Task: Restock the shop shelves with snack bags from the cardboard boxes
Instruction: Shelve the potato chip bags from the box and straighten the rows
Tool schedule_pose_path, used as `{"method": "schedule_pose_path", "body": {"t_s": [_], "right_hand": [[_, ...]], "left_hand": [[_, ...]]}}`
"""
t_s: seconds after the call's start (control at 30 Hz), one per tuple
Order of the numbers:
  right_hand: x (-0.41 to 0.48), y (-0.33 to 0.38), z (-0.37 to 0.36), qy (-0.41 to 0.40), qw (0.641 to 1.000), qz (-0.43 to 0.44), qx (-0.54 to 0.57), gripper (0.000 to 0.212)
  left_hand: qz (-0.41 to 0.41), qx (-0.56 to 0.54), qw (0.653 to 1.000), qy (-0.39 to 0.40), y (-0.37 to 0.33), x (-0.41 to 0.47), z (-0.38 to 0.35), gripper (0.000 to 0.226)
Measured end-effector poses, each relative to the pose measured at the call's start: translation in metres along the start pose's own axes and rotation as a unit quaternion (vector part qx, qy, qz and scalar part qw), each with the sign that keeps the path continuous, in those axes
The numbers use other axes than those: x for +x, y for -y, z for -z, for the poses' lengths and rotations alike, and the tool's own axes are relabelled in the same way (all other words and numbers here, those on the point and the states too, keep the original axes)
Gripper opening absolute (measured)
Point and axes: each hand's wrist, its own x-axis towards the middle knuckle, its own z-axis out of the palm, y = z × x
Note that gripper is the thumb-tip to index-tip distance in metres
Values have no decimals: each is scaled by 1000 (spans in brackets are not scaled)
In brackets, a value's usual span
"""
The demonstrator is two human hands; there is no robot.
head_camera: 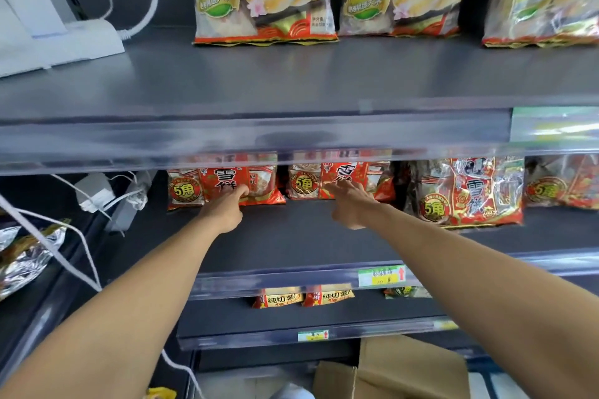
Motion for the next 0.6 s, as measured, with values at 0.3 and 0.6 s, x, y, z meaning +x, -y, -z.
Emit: {"method": "schedule_pose_path", "body": {"t_s": [0.3,0.6], "right_hand": [[-52,-77,18,-19,999,-19,-18,54],[-70,-188,21,50,993,-77,-74,53]], "left_hand": [[8,3,1000,4,-53,-23,0,45],[-91,-35,995,13,-196,-49,-14,36]]}}
